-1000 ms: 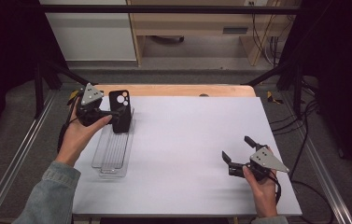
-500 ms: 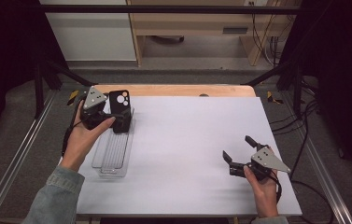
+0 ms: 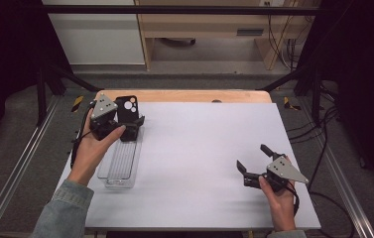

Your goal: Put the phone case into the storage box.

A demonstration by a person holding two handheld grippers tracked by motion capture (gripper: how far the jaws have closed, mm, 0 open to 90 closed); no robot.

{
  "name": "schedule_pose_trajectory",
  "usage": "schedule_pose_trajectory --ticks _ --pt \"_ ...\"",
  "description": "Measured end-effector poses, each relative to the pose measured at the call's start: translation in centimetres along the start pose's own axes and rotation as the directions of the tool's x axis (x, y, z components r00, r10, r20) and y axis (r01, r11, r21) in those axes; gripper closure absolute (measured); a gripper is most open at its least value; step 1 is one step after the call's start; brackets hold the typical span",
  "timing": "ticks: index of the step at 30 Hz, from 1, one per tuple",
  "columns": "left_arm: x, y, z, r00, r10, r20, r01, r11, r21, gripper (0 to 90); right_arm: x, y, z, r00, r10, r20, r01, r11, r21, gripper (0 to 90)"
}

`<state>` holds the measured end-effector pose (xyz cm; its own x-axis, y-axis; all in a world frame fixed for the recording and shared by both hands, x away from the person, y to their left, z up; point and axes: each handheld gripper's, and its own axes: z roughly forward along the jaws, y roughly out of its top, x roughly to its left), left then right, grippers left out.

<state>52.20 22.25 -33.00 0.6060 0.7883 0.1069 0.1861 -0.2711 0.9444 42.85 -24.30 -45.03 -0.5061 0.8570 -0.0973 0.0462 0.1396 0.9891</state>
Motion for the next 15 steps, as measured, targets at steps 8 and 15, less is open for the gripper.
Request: schedule_pose_trajectory --ticks 8,15 --pt "-1.5 0.4 -0.1 0.9994 0.008 0.034 -0.007 0.9992 -0.039 2.9 -0.1 0.0 -0.1 1.0000 0.004 -0.001 -0.004 1.000 0.001 3.3" --pt "-2.7 1.0 -0.4 0.9978 0.023 0.061 -0.019 0.9977 -0.064 2.8 -0.1 0.0 -0.2 1.0000 0.004 0.000 -0.004 1.000 -0.003 3.3"
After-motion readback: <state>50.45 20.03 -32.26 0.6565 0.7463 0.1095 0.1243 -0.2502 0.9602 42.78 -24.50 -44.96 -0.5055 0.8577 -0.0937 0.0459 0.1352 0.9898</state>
